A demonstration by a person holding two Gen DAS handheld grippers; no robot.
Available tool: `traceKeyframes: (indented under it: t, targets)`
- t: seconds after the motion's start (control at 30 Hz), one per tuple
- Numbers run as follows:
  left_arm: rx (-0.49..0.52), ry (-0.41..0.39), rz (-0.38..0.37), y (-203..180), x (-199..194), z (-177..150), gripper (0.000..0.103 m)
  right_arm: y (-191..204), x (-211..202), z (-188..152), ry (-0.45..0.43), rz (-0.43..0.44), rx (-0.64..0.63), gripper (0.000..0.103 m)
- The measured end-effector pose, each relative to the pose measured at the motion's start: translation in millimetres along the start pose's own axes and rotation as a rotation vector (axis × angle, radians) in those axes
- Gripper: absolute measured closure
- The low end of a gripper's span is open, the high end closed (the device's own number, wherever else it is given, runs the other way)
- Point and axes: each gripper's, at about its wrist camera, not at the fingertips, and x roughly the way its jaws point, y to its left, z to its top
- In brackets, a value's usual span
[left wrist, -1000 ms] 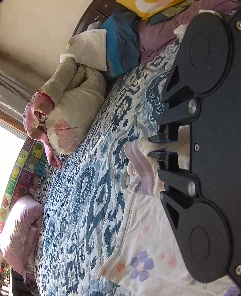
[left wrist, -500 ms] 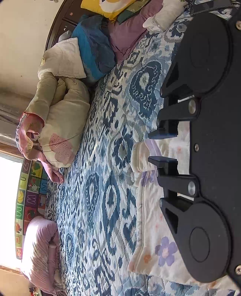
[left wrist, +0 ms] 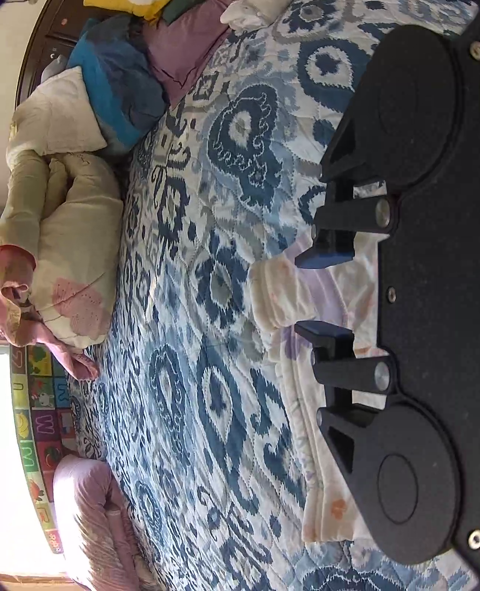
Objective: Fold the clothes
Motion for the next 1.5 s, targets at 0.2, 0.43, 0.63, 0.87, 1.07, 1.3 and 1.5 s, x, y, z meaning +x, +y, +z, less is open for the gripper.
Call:
traceKeyframes:
  t: [0.2,0.43,0.63,0.87,1.07,1.3,1.5]
  targets:
    - [-0.253,0.080,-0.081,28,52,5,0.079,-3,-2,1,-0.016,0.013,0.003,0.075]
    - [-0.265,0.023,-0.044,25,40,3,0.098,-2,-2,2,-0.024,0.025,0.001,0.073]
    - [-0.196,0.034,0.073,15,40,5,0.079,-3,-3,1,-0.024,0.029,-0.003,0.073]
    - [-0.003,-0.044,-0.018,-21,30,30,0.078,-4,-6,-1,-0.037,0.023,-0.009,0.073]
    - [0.016,0.126,0.078,-11,86,25,0.079,-6,-5,-4,-0.033,0.025,-0.019,0.074]
    - [0.049,0.016,0.036,-23,11,18,0.080,-5,-4,-2,-0.029,0.023,-0.008,0.074]
    - [0.162,0.044,0.007,-37,-8,-27,0.080,-10,-6,-3,-0.028,0.031,0.011,0.074]
